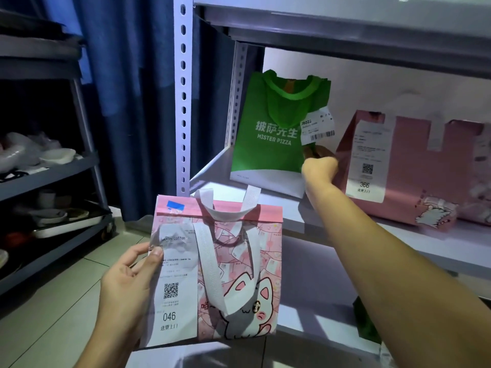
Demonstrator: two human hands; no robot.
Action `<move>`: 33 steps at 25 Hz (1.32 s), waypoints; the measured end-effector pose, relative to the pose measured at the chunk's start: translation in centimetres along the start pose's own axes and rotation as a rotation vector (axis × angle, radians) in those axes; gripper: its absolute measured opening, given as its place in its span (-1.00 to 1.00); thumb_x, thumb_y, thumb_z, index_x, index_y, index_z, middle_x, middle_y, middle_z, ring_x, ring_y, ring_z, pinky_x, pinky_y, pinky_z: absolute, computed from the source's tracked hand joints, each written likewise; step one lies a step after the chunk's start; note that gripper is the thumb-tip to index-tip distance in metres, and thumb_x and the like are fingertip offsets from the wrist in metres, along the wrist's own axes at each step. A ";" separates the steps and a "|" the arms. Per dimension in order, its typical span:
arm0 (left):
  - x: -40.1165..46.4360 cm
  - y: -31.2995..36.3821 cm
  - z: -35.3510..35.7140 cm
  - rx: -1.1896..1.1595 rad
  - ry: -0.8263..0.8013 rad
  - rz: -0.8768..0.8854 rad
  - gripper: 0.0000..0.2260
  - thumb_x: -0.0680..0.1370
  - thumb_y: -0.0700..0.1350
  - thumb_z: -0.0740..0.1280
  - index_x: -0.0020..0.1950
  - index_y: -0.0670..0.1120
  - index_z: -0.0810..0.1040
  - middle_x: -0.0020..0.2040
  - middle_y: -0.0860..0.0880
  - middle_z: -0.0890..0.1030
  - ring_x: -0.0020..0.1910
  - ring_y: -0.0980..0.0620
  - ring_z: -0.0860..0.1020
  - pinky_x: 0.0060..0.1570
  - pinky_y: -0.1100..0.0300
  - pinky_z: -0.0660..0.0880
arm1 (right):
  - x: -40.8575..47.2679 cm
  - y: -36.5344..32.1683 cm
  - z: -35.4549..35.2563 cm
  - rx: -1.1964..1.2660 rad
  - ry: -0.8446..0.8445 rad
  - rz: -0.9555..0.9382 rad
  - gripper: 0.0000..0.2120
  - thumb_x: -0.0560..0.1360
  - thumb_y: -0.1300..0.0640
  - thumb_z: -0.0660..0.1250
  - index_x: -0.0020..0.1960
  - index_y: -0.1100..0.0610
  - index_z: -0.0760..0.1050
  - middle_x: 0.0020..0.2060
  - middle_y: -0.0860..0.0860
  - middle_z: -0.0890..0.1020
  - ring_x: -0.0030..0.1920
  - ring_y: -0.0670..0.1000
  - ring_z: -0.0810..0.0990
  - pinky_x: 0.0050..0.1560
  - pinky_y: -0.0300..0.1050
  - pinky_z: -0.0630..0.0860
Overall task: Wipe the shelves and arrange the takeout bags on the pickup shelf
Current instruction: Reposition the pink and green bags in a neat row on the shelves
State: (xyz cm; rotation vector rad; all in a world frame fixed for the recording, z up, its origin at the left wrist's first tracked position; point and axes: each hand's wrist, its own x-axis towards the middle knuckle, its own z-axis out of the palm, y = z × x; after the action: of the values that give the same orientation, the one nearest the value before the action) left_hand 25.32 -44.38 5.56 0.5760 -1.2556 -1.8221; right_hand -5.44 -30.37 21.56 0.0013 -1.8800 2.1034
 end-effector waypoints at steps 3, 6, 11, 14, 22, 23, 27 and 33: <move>0.4 -0.1 -1.1 0.016 -0.005 -0.003 -0.84 0.47 -0.08 0.44 0.04 -0.04 0.66 -0.10 -0.18 0.74 -0.20 -0.09 0.73 -0.30 0.10 0.64 | -1.1 0.1 -1.3 -0.057 -0.076 -0.111 -0.85 0.55 0.21 0.34 -0.17 0.03 0.54 -0.30 -0.13 0.59 -0.21 -0.03 0.51 -0.14 -0.18 0.39; 0.5 -0.5 -2.8 0.034 0.028 -0.022 -0.75 0.42 -0.04 0.46 0.07 -0.05 0.65 -0.10 -0.19 0.74 -0.18 -0.10 0.73 -0.26 0.06 0.66 | -2.4 -0.2 -3.2 -0.016 -0.130 -0.234 -0.82 0.59 0.14 0.35 -0.19 0.07 0.57 -0.35 -0.03 0.52 -0.31 -0.08 0.37 -0.26 -0.17 0.30; 0.2 -1.4 -5.1 0.051 0.084 -0.041 -0.74 0.38 0.00 0.49 0.05 0.00 0.66 -0.13 -0.16 0.74 -0.21 -0.09 0.73 -0.30 0.10 0.64 | -5.6 -1.5 -7.2 0.200 -0.208 -0.203 -0.91 0.62 0.16 0.37 0.03 0.05 0.66 -0.10 -0.05 0.72 -0.07 -0.12 0.64 0.08 -0.20 0.59; 0.2 -1.8 -5.5 0.083 0.100 -0.031 -0.74 0.40 0.02 0.50 0.06 0.02 0.66 -0.12 -0.14 0.75 -0.21 -0.06 0.73 -0.29 0.13 0.64 | -6.8 -1.7 -10.4 0.220 -0.223 -0.182 -0.88 0.60 0.13 0.39 0.10 0.09 0.67 -0.08 -0.09 0.75 0.00 -0.12 0.69 0.16 -0.16 0.60; 0.1 -1.9 -3.2 0.100 0.060 0.024 -0.82 0.60 -0.23 0.35 0.19 -0.19 0.58 -0.17 -0.02 0.74 -0.30 0.11 0.69 -0.28 0.23 0.64 | -10.7 2.1 -19.8 0.202 -0.107 -0.149 -0.82 0.60 0.18 0.32 0.19 0.16 0.55 0.00 -0.06 0.69 0.03 -0.15 0.63 0.29 -0.08 0.56; 0.0 -1.9 -2.7 0.097 0.046 0.019 -0.82 0.61 -0.25 0.33 0.21 -0.21 0.56 -0.22 0.02 0.74 -0.33 0.13 0.68 -0.30 0.24 0.64 | -10.8 2.4 -20.6 0.205 -0.083 -0.123 -0.76 0.58 0.17 0.34 0.22 0.20 0.52 0.05 0.03 0.64 0.10 -0.05 0.60 0.39 0.07 0.48; -0.5 -2.3 -1.1 0.100 0.003 0.033 -0.82 0.63 -0.23 0.30 0.22 -0.19 0.55 -0.19 0.02 0.74 -0.30 0.11 0.69 -0.30 0.20 0.65 | -11.4 1.0 -22.5 0.146 -0.117 -0.126 -0.78 0.43 -0.04 0.37 0.05 -0.01 0.60 -0.03 -0.03 0.68 0.05 -0.03 0.59 0.34 0.15 0.52; 1.5 -3.1 0.0 0.088 -0.162 -0.010 -0.77 0.67 -0.10 0.22 0.30 -0.12 0.50 0.19 -0.14 0.65 0.14 -0.11 0.64 0.19 0.02 0.55 | -9.2 -1.7 -25.0 0.118 -0.101 -0.241 -0.77 0.48 -0.02 0.35 0.10 -0.02 0.64 0.03 -0.08 0.73 0.11 -0.08 0.64 0.34 0.07 0.53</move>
State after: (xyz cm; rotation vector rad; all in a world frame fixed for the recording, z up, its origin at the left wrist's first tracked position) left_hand 23.34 -45.11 2.82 0.4909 -1.4488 -1.8588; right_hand 8.92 -8.17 17.95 0.3497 -1.7086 2.0762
